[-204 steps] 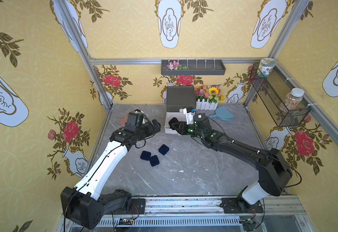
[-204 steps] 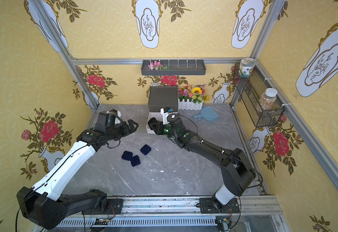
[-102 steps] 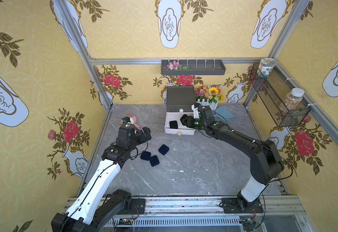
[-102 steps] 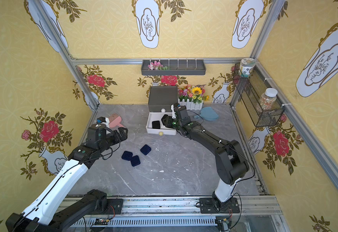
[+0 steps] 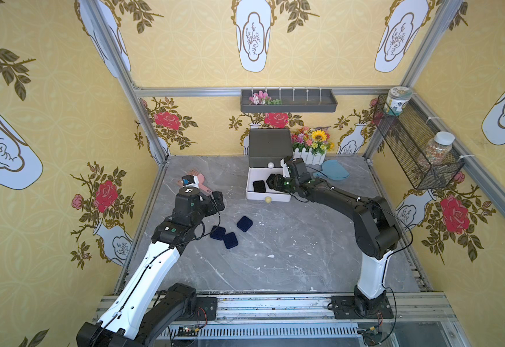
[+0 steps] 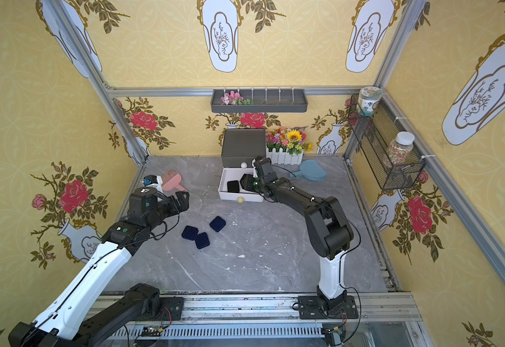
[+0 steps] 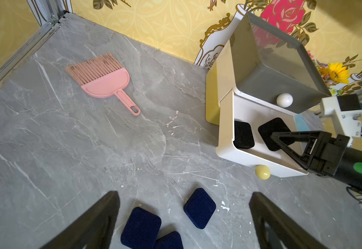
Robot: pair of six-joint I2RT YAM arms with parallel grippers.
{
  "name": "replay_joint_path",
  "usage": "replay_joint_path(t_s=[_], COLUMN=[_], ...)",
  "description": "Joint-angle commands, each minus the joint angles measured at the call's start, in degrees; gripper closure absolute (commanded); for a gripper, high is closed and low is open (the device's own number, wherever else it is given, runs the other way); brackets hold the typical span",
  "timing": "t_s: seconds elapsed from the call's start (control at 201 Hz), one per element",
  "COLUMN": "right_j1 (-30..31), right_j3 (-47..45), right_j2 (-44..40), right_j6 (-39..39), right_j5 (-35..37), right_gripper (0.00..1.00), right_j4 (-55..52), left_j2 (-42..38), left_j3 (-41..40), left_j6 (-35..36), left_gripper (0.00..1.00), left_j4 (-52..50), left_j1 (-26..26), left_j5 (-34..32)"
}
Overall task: Place the brooch boxes into the drawer by color
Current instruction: Place the brooch box in the drawer, then adjust the brooch box in the drawer.
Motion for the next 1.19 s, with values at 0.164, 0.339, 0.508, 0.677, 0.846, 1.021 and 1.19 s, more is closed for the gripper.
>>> replay_joint_path(t_s=[0.164, 0.339, 0.508, 0.677, 0.846, 1.021, 1.19], right_j1=[-0.1, -0.01, 0.03, 0.27, 0.6, 2.65, 5.63], right_j3=[1.62, 2.67, 3.27, 4.02, 4.78, 4.88, 5.41], right_j2=[1.74, 2.0, 0.99, -1.08, -3.23, -5.79, -4.98], right_j6=[-0.14, -1.13, -2.11, -3.94, -5.89, -8.92, -11.31], right_j5=[1.79, 3.08, 4.47, 6.52, 9.13, 10.86, 10.31], right_gripper=[0.6, 0.47, 0.38, 0.32, 0.29, 0.47, 0.98], right_j4=[-1.64, -3.56, -5.01, -7.1, -9.15, -10.48, -12.14], left_j2=[1.03, 1.98, 1.84, 1.84, 1.79, 1.66, 1.75], left_j3=[0.26, 0.6, 0.49, 0.29, 0.09, -0.21, -0.39], left_j6=[1.27, 1.26, 1.39, 1.45, 1.4, 1.4, 1.25], left_gripper=[0.0, 0.0, 0.0, 0.0, 0.0, 0.0, 0.0], left_j4=[1.19, 1.01, 1.04, 1.17, 1.36, 1.57, 1.82], left_j1=[1.16, 1.69, 2.03, 2.23, 2.28, 2.27, 2.41], left_j5=[1.37, 2.07, 2.24, 2.44, 2.62, 2.62, 2.75])
